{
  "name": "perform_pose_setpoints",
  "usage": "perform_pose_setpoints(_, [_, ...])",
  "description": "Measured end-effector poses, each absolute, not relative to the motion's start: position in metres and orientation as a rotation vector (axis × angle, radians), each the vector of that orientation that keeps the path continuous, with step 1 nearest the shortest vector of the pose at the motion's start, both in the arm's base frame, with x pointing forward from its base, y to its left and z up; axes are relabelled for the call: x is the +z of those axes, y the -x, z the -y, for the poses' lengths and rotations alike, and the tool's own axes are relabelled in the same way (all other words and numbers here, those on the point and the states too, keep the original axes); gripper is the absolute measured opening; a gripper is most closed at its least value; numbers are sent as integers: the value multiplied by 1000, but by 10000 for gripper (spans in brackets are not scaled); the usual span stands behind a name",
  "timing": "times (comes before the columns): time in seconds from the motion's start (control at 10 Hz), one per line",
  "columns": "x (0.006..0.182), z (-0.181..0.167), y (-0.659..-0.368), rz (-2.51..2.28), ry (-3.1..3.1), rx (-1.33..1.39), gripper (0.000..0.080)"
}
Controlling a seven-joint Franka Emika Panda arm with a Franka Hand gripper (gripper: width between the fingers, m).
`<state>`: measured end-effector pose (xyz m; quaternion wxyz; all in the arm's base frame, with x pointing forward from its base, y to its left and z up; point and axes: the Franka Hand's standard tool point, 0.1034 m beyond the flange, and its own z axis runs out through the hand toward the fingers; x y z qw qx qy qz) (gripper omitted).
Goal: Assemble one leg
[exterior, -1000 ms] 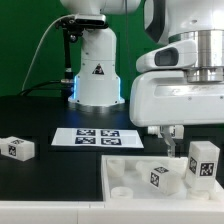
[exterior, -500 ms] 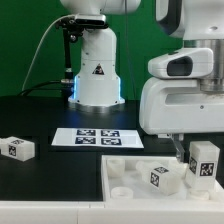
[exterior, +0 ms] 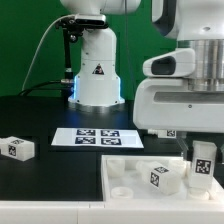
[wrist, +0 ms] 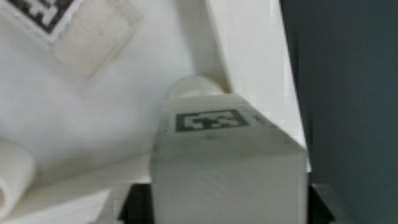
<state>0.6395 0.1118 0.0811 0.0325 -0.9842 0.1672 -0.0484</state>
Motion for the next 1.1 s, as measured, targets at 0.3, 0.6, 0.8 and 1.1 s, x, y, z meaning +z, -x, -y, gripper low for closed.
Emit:
perform_pose_setpoints(0.3, [80, -108, -637, -898, 2896, -175, 290])
perform_pose_setpoints(0.6, [79, -108, -639, -1369, 2672, -136, 290])
perform_pose_setpoints(0.8, [78, -101, -640, -1643, 2468, -90, 291])
perform_pose_setpoints(1.1, [77, -99, -639, -1771, 2349, -55, 291])
